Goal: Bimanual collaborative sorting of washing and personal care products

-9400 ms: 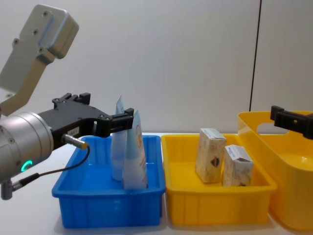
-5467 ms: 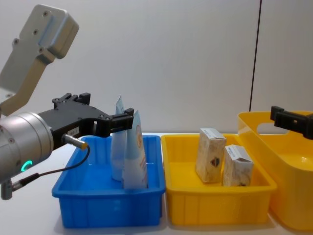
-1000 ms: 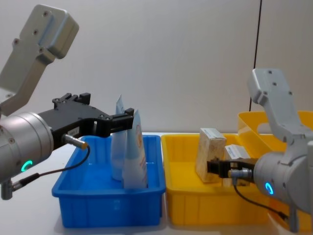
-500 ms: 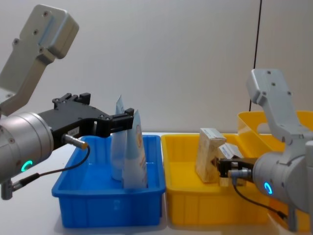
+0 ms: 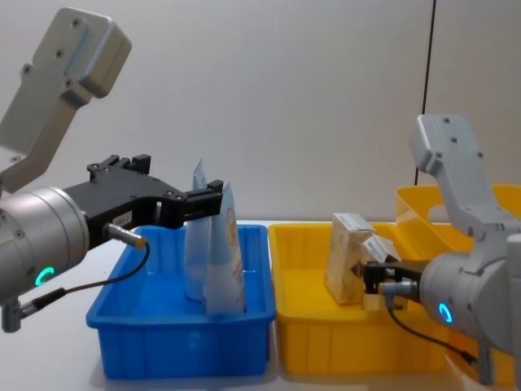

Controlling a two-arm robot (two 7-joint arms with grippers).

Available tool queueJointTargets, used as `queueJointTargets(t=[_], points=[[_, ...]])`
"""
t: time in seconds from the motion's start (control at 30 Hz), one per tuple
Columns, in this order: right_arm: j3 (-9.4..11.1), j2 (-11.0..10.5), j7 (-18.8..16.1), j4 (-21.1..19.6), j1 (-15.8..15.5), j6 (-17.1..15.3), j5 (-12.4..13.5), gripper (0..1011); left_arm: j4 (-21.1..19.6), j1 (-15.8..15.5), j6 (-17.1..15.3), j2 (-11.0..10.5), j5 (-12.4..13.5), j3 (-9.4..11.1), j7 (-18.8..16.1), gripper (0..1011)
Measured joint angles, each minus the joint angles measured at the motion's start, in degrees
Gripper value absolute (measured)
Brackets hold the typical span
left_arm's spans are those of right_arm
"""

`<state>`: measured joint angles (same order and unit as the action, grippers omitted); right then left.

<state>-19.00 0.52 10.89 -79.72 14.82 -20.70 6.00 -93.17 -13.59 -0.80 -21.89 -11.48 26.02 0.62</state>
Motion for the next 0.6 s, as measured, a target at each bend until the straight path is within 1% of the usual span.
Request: queueJointTargets(t=[0.6], points=[[0.1, 0.0, -0.3, -0.2, 0.0, 0.0, 0.0, 311, 0.0, 0.0, 0.0, 0.0, 0.0, 0.0, 0.0, 1001]])
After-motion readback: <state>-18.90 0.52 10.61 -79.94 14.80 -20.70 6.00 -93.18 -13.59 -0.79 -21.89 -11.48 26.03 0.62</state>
